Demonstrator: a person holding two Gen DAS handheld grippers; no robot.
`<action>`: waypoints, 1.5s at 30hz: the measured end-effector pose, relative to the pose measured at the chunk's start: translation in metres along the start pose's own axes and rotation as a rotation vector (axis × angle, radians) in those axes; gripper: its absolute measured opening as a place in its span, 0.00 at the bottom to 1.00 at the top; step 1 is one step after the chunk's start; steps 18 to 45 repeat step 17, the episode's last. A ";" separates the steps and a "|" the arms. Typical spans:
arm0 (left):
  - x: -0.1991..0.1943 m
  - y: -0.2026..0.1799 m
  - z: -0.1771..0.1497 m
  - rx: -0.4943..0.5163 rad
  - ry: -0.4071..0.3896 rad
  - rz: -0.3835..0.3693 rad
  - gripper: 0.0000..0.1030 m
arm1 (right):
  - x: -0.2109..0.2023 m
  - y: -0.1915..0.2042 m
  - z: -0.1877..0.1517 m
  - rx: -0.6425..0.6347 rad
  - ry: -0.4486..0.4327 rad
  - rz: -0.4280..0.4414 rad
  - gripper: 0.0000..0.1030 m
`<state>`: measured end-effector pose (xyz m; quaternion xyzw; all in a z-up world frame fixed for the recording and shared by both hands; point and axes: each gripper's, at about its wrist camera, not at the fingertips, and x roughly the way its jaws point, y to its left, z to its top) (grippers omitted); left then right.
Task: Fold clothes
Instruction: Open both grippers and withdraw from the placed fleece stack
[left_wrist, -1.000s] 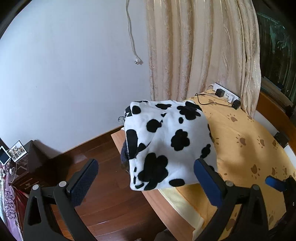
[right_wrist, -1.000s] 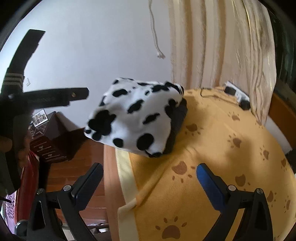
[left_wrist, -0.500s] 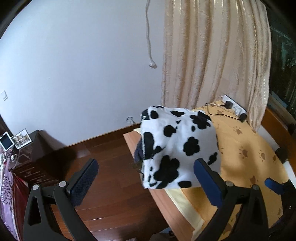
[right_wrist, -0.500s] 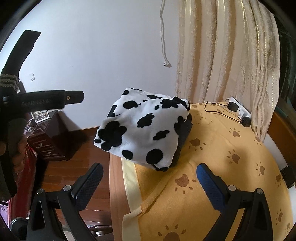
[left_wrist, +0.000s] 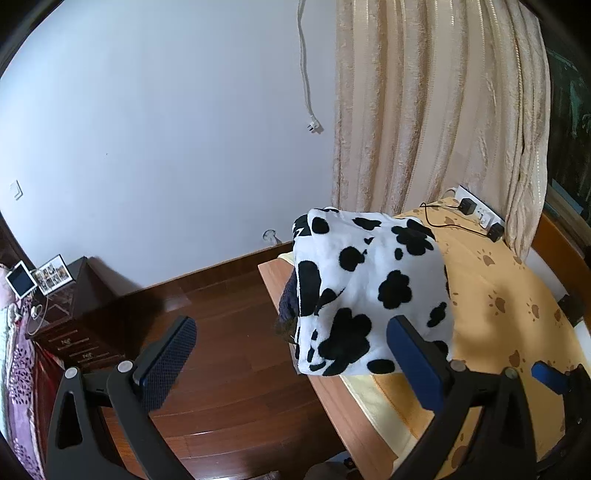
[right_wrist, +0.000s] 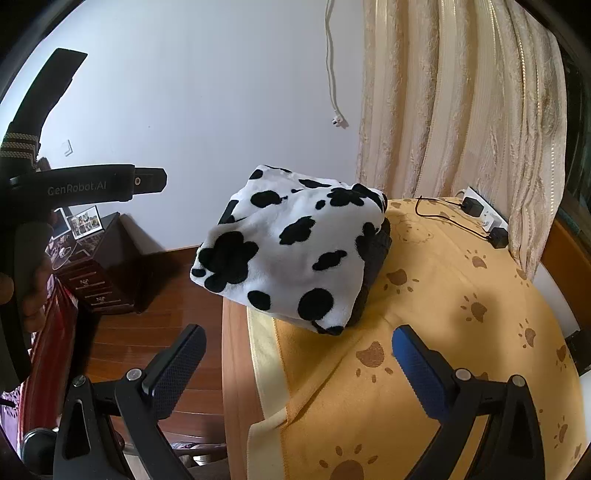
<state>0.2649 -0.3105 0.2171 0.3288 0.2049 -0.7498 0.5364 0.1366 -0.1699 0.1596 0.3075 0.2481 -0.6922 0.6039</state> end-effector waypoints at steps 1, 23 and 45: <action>0.000 0.001 0.000 -0.002 0.002 0.004 1.00 | 0.000 0.000 0.000 -0.002 0.001 -0.001 0.99; -0.003 0.000 -0.003 0.022 -0.032 0.012 1.00 | 0.004 0.002 -0.003 0.001 0.004 -0.009 0.99; -0.003 0.000 -0.003 0.022 -0.032 0.012 1.00 | 0.004 0.002 -0.003 0.001 0.004 -0.009 0.99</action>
